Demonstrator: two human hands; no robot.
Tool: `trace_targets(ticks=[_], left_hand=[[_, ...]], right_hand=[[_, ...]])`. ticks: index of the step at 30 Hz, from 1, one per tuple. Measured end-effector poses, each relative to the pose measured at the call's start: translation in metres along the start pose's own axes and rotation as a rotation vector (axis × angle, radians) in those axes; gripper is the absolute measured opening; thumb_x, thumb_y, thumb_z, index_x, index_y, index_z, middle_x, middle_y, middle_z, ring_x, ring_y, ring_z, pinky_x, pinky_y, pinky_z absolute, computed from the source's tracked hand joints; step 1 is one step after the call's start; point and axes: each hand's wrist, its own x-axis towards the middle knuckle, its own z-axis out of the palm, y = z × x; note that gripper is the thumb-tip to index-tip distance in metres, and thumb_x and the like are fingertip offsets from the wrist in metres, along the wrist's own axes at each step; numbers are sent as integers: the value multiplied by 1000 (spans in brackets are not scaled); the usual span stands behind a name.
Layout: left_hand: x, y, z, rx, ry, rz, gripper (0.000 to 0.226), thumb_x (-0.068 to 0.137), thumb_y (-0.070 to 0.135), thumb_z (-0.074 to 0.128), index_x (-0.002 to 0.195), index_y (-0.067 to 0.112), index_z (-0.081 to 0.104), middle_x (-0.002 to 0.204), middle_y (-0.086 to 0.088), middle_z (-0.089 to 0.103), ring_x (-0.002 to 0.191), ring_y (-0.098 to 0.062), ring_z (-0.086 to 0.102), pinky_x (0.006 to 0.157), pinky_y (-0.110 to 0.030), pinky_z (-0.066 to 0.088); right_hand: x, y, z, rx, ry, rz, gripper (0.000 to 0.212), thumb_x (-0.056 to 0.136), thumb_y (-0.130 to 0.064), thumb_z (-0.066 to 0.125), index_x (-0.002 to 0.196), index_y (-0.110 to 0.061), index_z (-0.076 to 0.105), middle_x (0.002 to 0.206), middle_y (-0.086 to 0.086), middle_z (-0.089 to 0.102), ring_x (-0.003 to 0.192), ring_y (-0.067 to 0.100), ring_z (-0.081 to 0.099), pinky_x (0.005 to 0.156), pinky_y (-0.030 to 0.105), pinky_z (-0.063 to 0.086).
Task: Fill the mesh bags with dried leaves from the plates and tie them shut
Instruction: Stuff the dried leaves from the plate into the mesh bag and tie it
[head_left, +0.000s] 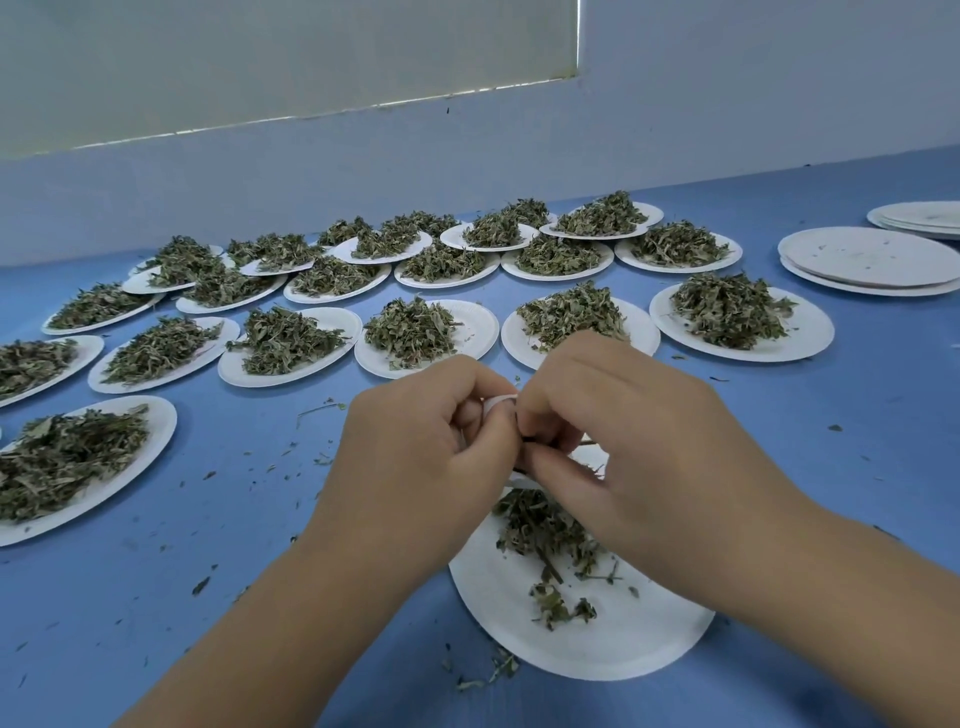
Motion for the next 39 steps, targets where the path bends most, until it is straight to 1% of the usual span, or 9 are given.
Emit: trace_targets(ticks=[6,10,14,17,21,25,32,37,39], left_hand=[[2,-1,-4,-38,37,-61,16,83,15,65,72,25,69,52,-2,53,45,-7,40,46,-15,32],[5,-3,-10,-96,103,-116,17,82,16,62,71,27,68,57,-5,55,47,-10,42,45,-14,33],[7,-4,-12,-134,136,-139,19,84,16,61,71,27,68,53,0,52,45,-4,41,43,-8,30],[7,-3,-11,-141,140,-135,17,82,17,61,70,27,67,55,-1,51,46,-4,40,44,-8,31],[6,-2,-10,-133,131,-116,12,78,25,58,71,27,67,58,-5,52,47,-7,39,44,-12,32],[4,-2,-9,-98,126,-73,12,81,21,60,71,25,67,57,-6,50,49,-18,39,45,-20,33],[1,1,-4,-105,84,-40,12,81,21,61,72,26,68,53,-5,50,45,-7,37,45,-15,32],[-1,4,-2,-86,59,-19,13,81,21,60,73,27,68,52,-3,52,45,-7,40,45,-11,32],[-1,3,-2,-95,81,-35,15,83,16,63,72,25,68,52,-5,52,46,-13,41,44,-12,32]], right_hand=[[2,1,-7,128,31,37,10,80,-10,67,80,-18,62,80,-8,56,75,9,54,66,24,46],[4,5,-15,189,76,202,11,82,-35,64,89,-37,56,90,-16,56,84,9,58,67,18,46],[4,11,-13,222,-147,372,44,66,-64,67,102,-49,46,105,-27,47,96,-6,54,77,6,42],[2,9,-6,191,-214,363,49,62,-61,68,103,-50,44,103,-28,49,91,-8,55,70,12,47],[0,6,-4,204,-81,290,34,69,-49,71,97,-40,55,91,-20,58,81,0,59,72,18,47],[-1,8,-6,181,41,209,19,75,-31,79,87,-30,64,73,-16,60,75,2,58,67,13,46],[-1,7,0,22,34,105,14,77,-30,74,85,-26,64,74,-19,52,65,3,47,61,16,40],[0,8,5,-70,113,94,11,77,-31,68,85,-24,66,74,-16,59,61,1,38,52,27,45],[0,9,5,-57,108,99,10,77,-33,68,84,-27,64,69,-22,54,60,-1,40,55,20,42]])
